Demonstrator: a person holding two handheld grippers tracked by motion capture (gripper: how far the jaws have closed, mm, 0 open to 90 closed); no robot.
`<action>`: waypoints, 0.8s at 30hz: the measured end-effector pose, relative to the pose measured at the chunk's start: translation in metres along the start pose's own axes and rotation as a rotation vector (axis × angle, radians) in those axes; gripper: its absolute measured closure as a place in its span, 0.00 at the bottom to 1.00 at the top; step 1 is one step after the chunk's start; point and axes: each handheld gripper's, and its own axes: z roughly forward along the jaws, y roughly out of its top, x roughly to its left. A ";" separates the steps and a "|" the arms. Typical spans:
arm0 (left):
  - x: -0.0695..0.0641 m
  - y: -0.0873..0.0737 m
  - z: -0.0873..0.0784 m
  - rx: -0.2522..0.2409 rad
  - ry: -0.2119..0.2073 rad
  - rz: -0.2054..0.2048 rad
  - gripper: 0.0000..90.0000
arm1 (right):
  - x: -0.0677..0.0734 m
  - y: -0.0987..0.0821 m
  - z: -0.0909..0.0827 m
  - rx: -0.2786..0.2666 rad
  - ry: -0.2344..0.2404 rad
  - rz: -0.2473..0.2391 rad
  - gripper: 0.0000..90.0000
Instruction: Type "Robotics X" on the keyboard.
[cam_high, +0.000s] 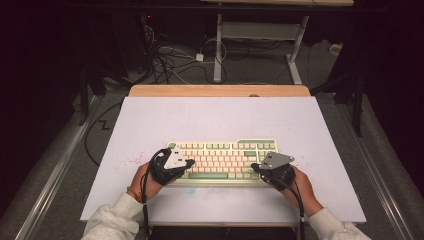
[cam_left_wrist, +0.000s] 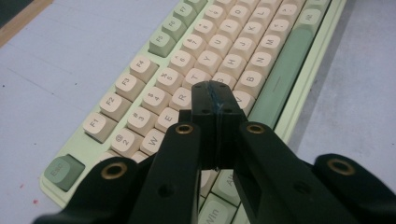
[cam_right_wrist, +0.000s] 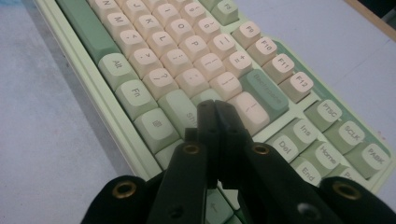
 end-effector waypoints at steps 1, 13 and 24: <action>0.000 0.000 0.000 -0.005 0.006 -0.001 0.98 | 0.000 0.000 -0.001 -0.011 -0.005 0.004 1.00; 0.002 -0.006 -0.001 -0.037 0.074 -0.020 0.92 | -0.002 0.004 -0.018 -0.107 -0.028 0.028 0.93; 0.000 -0.008 0.000 -0.064 0.111 -0.017 0.61 | -0.005 0.003 -0.025 -0.147 -0.046 0.036 0.64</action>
